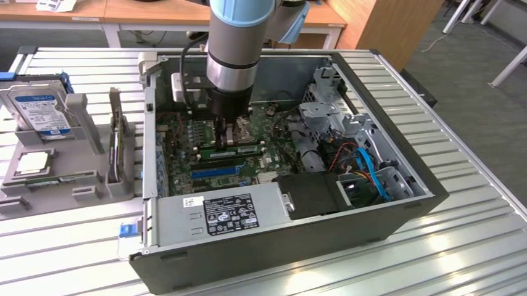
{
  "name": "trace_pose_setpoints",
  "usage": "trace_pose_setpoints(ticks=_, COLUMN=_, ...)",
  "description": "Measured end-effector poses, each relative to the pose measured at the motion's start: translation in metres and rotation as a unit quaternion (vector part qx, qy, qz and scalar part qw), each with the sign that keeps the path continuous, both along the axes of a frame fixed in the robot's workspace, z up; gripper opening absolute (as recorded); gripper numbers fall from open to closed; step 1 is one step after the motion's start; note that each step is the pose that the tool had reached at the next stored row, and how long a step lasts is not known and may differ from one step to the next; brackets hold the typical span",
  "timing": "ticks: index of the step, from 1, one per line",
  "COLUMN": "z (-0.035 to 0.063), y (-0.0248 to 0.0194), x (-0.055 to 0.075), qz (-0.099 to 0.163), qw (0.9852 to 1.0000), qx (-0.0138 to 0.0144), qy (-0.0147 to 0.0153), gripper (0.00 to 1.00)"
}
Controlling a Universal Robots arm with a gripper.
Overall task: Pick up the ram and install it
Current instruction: 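Press down the ram until it locks into place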
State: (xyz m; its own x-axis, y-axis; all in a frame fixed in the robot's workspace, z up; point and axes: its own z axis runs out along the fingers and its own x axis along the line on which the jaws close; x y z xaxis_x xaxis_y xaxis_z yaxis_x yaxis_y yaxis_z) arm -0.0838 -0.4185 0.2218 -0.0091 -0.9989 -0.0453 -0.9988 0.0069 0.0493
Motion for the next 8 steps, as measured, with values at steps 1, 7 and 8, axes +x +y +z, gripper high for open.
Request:
trace_pose_setpoints(ticks=1, z=0.0000, y=0.0000, x=0.0000, qz=0.000, qw=1.0000, qx=0.0000, qy=0.0000, gripper=0.10)
trace_pose_setpoints(ticks=7, z=0.0003, y=0.0000, x=0.0000, qz=0.000, qw=1.0000, qx=0.0002, qy=-0.0001, gripper=0.10)
trace_pose_setpoints(ticks=8, z=0.0010, y=0.0002, x=0.0002, qz=0.000, qw=1.0000, qx=0.0007, qy=-0.0007, gripper=0.10)
